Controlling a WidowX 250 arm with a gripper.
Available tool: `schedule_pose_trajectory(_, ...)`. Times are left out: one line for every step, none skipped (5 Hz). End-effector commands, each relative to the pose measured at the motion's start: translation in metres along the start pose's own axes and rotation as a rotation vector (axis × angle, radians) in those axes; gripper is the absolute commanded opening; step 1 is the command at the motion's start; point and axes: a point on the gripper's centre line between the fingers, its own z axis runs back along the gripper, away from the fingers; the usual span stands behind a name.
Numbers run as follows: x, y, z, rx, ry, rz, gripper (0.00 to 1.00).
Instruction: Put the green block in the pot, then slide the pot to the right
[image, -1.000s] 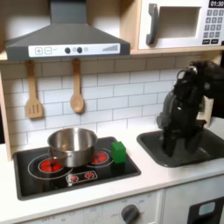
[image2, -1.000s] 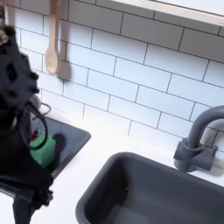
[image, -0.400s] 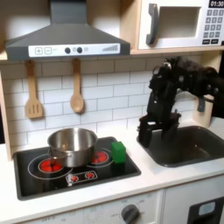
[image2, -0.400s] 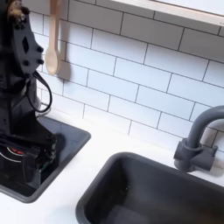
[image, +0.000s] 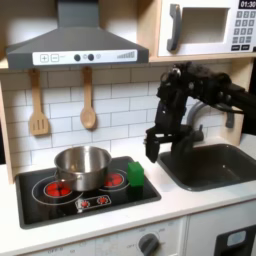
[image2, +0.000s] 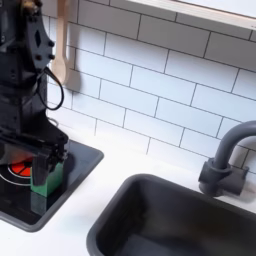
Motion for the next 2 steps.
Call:
schedule_pose_trajectory(0.030, 0.007, -0.007, 0.010, -0.007, 0.008, 1.00)
schedule_pose_trajectory(0.043, 0.009, -0.014, 0.017, -0.005, 0.013, 1.00)
